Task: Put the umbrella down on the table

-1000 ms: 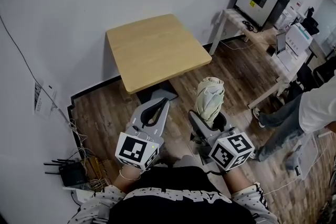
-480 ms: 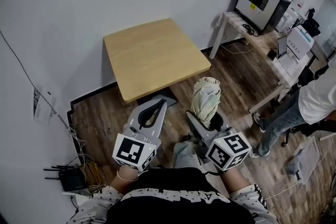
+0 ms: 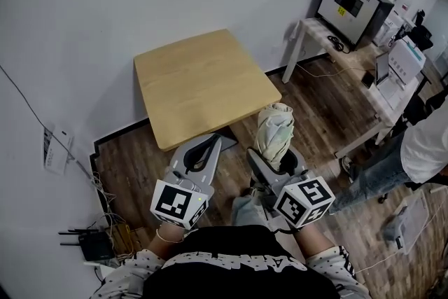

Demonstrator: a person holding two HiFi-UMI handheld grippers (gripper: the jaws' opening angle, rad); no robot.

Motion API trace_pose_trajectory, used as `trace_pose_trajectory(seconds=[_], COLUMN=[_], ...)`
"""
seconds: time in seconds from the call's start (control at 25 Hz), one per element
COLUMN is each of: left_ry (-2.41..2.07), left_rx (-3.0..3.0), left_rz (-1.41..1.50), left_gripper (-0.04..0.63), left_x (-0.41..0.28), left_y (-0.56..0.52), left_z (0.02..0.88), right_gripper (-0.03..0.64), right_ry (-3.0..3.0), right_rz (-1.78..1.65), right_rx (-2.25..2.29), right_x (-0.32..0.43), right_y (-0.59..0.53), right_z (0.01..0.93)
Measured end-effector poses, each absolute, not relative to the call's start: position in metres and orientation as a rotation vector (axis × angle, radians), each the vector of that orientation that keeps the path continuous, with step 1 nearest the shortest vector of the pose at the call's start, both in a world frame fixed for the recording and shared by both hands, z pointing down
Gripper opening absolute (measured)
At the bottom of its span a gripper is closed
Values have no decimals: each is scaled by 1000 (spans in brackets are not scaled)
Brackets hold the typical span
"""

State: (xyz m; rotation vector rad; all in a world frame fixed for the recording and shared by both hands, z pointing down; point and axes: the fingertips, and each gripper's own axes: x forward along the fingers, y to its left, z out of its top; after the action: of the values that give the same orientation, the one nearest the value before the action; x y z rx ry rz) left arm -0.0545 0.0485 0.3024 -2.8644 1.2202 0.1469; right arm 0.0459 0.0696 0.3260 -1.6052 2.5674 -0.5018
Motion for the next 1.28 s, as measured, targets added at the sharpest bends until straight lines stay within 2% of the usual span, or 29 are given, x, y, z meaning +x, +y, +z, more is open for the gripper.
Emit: trace_pose_trajectory(seconds=[1.28], left_ry=[1392], left_rx=[-2794], left_rz=[17], left_gripper=[3], left_x=[54], left_y=[-82], left_z=[315], right_gripper=[308], right_ry=[2630], right_rz=[-548], right_rx=[-1437], right_x=[155], right_y=[-74], right_z=[336])
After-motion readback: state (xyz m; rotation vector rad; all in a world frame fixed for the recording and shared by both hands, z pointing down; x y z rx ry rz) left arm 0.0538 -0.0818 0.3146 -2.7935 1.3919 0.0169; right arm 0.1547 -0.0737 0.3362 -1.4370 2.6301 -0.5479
